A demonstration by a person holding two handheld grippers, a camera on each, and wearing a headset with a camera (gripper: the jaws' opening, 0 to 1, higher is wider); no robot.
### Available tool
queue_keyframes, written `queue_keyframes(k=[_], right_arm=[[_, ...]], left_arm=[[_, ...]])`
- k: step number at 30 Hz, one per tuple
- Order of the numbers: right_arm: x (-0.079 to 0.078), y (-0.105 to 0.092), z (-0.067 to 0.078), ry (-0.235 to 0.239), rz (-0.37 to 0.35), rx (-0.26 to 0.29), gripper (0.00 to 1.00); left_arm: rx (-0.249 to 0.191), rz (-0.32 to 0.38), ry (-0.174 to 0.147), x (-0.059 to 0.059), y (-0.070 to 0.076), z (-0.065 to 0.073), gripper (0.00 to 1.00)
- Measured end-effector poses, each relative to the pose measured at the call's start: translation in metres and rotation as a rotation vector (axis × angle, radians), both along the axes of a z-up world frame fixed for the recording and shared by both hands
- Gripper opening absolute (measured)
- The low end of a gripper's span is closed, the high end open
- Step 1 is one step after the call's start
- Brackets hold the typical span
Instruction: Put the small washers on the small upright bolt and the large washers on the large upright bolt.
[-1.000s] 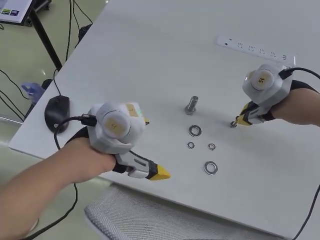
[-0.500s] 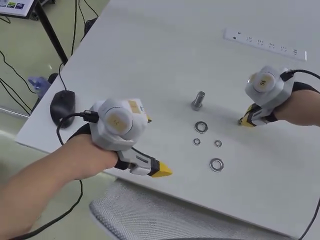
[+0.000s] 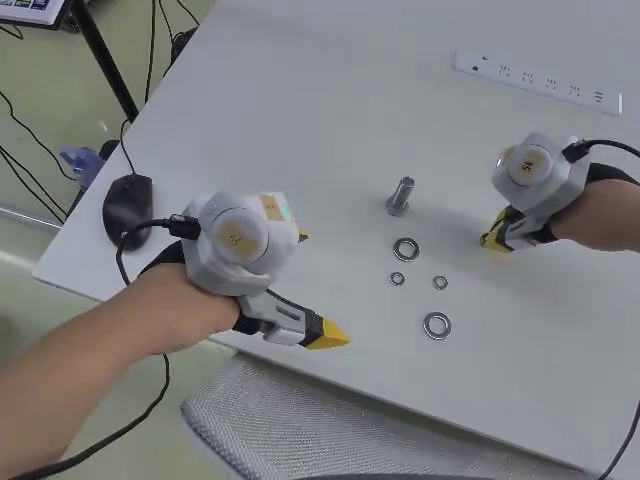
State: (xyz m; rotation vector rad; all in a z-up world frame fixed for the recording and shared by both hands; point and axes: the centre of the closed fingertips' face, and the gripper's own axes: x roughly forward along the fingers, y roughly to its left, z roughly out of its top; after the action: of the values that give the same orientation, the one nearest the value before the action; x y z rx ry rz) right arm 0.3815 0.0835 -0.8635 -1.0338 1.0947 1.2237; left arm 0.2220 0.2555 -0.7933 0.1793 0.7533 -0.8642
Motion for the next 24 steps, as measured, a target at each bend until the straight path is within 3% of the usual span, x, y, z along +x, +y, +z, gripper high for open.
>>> queue_keyframes(k=[16, 24], right_arm=[[0.0018, 0.0028, -0.001, 0.006, -0.001, -0.001, 0.14], [-0.0002, 0.0048, -0.0018, 0.011, 0.004, 0.002, 0.19]], left_arm=[[0.004, -0.022, 0.015, -0.0022, -0.0023, -0.0019, 0.81], [0.005, -0.025, 0.018, -0.0038, -0.0015, -0.0021, 0.8]])
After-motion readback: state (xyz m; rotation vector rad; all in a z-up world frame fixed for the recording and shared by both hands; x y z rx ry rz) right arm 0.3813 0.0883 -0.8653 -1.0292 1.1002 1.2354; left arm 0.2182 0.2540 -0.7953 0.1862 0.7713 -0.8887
